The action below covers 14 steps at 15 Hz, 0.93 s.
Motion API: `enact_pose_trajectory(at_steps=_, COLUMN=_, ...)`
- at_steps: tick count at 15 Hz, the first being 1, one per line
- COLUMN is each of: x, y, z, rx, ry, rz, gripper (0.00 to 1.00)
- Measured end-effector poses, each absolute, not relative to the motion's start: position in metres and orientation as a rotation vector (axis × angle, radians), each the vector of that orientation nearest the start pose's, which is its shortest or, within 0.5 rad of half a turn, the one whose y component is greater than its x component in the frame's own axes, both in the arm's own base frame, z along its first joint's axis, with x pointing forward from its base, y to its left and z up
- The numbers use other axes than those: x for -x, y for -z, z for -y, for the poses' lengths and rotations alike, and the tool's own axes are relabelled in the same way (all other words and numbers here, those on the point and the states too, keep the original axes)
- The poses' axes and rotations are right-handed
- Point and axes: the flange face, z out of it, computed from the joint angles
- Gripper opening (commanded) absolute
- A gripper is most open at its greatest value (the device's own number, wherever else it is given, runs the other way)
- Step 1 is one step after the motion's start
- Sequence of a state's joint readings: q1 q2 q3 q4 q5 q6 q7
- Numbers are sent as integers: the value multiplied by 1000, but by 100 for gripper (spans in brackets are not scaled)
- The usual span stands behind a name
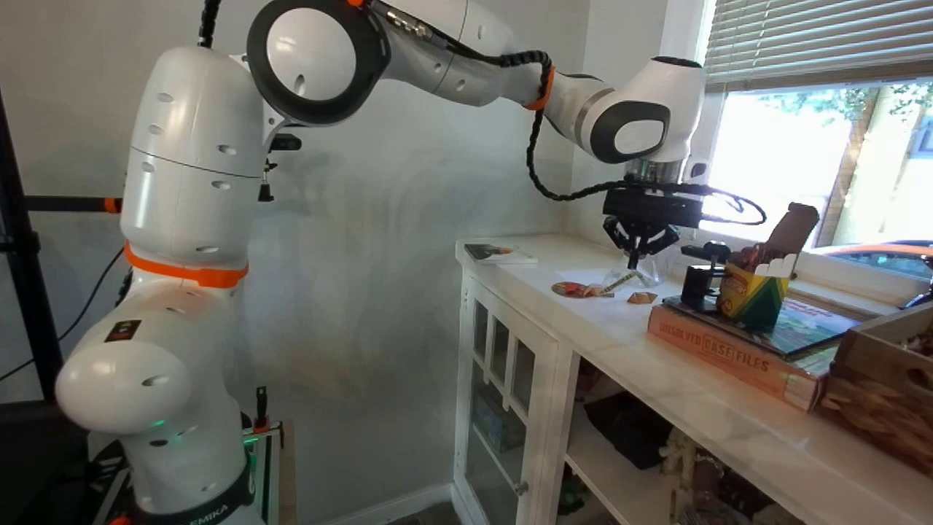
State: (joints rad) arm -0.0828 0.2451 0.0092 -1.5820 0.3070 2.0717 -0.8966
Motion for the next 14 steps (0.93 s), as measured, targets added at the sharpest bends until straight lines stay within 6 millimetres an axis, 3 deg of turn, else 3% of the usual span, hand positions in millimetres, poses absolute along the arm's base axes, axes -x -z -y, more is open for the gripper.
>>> enact_pose_trajectory(at_steps=8, x=-669, y=-536, z=35, rx=2783, ry=404, rz=1373, gripper=0)
enact_pose_trajectory(at_steps=14, x=-689, y=-535, z=22, rx=2780, ry=346, rz=1620, gripper=0)
